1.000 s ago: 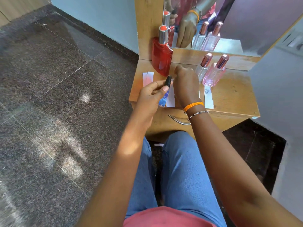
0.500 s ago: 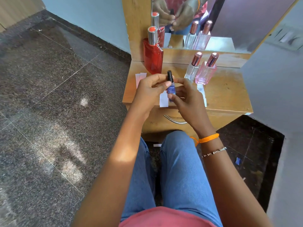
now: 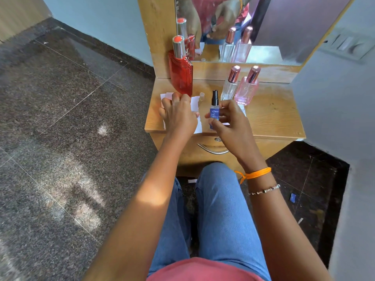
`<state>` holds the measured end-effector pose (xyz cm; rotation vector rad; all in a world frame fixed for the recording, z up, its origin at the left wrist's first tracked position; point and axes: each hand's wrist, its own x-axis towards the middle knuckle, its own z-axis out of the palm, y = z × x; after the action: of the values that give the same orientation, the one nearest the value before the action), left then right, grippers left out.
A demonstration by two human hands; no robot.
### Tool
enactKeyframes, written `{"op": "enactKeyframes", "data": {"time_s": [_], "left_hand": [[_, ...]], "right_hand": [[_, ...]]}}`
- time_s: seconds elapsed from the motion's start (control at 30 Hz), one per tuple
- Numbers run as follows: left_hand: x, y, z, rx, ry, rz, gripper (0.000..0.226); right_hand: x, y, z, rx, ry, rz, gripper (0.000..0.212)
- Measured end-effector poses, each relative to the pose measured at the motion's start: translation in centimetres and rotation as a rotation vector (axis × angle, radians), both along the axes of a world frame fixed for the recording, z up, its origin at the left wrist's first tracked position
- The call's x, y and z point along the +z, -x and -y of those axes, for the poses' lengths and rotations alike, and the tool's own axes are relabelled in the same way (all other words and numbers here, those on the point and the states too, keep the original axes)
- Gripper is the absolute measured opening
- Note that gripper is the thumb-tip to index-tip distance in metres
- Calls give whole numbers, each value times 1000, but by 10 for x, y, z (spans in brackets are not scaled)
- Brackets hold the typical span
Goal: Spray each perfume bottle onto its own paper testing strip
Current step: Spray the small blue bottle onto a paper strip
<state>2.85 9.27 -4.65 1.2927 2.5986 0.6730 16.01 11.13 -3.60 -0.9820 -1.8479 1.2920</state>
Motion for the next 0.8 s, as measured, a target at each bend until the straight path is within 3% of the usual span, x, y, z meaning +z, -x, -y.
{"op": "enactKeyframes", "data": {"time_s": [0.2, 0.37, 0.53, 0.63, 0.8], "left_hand": [[7, 2, 11, 28, -134, 169, 18], [17, 7, 31, 29, -262, 574, 17], [31, 3, 44, -64, -336, 876, 10], [35, 4, 48, -86, -283, 943, 15], [34, 4, 50, -141, -158, 1010, 32]], "right_hand": [[6, -2, 2, 64, 311, -244, 9], [9, -6, 2, 257, 583, -536, 16], [12, -7, 6, 329, 662, -660, 28], [12, -9, 8, 251, 446, -567, 38], [11, -12, 6, 104, -267, -45, 47]]}}
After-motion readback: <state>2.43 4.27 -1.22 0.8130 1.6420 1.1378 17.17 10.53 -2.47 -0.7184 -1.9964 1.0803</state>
